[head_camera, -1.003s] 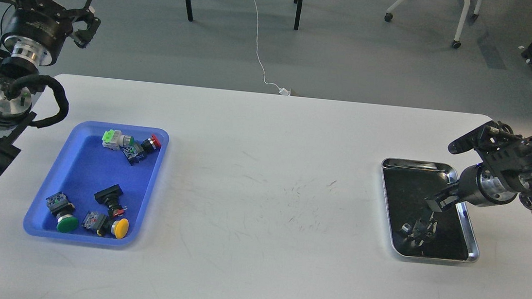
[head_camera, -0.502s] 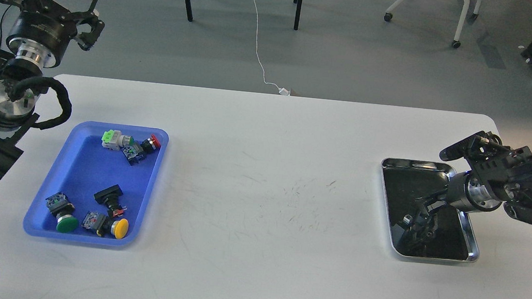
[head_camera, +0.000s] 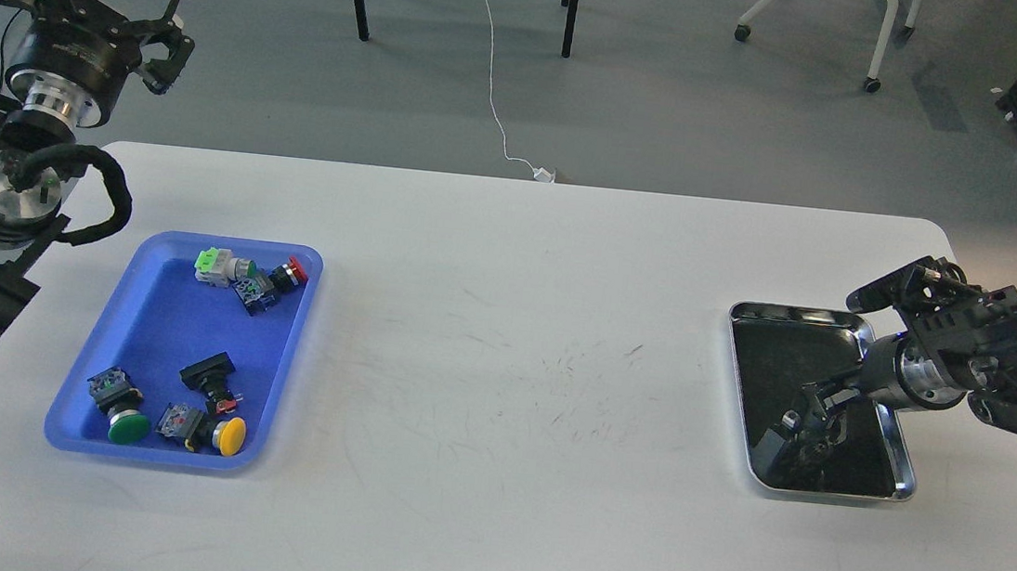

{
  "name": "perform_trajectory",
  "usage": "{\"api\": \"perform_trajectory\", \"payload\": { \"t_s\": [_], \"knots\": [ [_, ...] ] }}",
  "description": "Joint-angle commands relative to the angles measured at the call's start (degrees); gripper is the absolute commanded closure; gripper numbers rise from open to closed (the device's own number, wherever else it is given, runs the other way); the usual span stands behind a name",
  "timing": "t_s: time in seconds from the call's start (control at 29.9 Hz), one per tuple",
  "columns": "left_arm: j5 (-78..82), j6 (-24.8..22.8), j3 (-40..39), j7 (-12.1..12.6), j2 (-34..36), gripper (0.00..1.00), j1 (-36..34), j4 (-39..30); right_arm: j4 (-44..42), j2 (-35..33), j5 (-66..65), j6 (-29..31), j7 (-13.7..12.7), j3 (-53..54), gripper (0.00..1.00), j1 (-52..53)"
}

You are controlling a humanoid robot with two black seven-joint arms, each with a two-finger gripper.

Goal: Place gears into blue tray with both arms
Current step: 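Grasp the small black ring inside the metal tray with the right gripper, then carry the black ring with the right gripper toward the table center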

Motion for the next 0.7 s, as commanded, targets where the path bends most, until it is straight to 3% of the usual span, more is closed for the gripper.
{"api": "perform_trajectory", "payload": {
  "t_s": [0.0, 0.23, 0.67],
  "knots": [
    [-0.02, -0.09, -0.01, -0.05, 0.49, 0.02, -0.01, 0.01, -0.1, 0.09, 0.0, -0.08, 0.08, 0.04, 0.66, -0.09],
    [-0.02, -0.09, -0.1, 0.04, 0.75, 0.02, -0.01, 0.1, -0.1, -0.09, -0.18, -0.08, 0.17, -0.05, 0.89, -0.09],
    [-0.02, 0.08, -0.19, 0.12, 1.1, 0.02, -0.1, 0.1, 5.87, 1.14, 0.53, -1.84, 0.34, 8.64, 0.92, 8.08]
  ]
}}
